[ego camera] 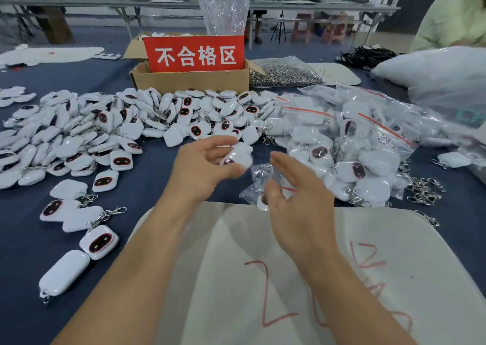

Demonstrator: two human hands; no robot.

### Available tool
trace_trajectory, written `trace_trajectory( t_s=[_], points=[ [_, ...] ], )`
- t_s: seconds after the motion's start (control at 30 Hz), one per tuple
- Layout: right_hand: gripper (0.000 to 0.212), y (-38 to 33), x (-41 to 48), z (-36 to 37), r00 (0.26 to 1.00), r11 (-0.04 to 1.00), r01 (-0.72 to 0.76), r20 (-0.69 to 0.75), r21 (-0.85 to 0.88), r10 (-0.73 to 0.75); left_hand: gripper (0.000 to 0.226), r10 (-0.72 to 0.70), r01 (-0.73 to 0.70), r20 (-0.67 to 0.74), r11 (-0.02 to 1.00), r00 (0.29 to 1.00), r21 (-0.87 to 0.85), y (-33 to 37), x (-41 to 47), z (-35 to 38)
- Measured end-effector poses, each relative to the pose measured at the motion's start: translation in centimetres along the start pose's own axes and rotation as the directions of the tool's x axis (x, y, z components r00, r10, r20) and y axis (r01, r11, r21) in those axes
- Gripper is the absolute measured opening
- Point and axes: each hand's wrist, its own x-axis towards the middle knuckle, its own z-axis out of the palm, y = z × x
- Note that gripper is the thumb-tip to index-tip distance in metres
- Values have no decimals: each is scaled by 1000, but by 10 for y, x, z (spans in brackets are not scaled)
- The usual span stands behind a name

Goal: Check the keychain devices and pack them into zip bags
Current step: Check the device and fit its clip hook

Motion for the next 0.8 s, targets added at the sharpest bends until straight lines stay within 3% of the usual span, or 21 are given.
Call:
trace_trajectory(
  t_s=[0.1,0.2,0.37,0.43,0.5,0.57,0.67,0.8],
  points=[
    [50,0,4,-5,999,992,29,-22,120,-27,68,47,-47,273,999,961,-7,7,-10,21],
    [58,3,6,-8,997,998,25,75,53,-29,82,64,-67,378,998,924,-5,6,-15,33],
    [48,12,16,-9,987,989,-89,142,115,72,94,85,-86,253,996,964,-6,0,-18,39],
    [41,16,21,-11,986,978,-126,130,168,105,95,172,-183,151,981,974,65,0,-24,45],
    [33,19,25,-14,983,965,-165,116,204,144,90,336,-343,71,923,939,176,4,-31,53],
    [22,20,27,-16,972,951,-194,179,243,152,90,440,-441,54,869,896,223,7,-34,60],
    [21,18,26,-19,947,930,-227,290,290,141,89,477,-478,63,852,877,213,8,-35,63],
    [19,15,29,-19,935,866,-318,282,385,217,83,478,-482,99,813,873,326,6,-39,66]
  ],
)
